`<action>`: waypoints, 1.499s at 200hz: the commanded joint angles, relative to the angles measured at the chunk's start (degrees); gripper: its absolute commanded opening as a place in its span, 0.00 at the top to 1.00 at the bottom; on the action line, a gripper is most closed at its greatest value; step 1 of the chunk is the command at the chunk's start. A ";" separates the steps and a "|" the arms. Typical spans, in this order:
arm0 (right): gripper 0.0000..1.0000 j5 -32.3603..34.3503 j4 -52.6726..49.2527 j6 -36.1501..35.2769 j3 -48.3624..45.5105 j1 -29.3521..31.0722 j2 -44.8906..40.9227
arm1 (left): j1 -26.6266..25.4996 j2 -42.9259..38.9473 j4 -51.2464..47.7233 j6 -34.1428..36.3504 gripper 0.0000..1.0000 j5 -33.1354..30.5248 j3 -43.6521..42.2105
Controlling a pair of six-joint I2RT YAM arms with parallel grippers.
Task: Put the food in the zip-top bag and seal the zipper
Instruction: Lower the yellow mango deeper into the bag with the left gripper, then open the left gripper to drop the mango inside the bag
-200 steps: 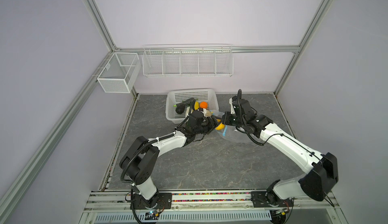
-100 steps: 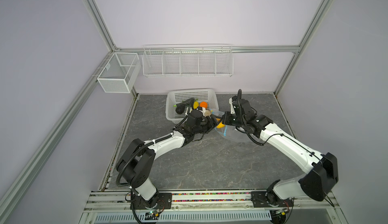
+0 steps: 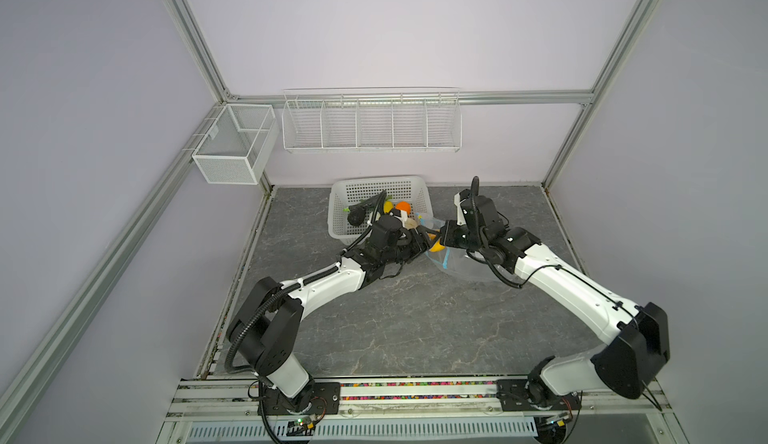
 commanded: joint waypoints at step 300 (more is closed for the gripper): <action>0.94 -0.20 1.58 1.18 -2.26 -0.21 -2.52 | -1.68 -0.13 -9.79 8.75 0.27 1.63 7.66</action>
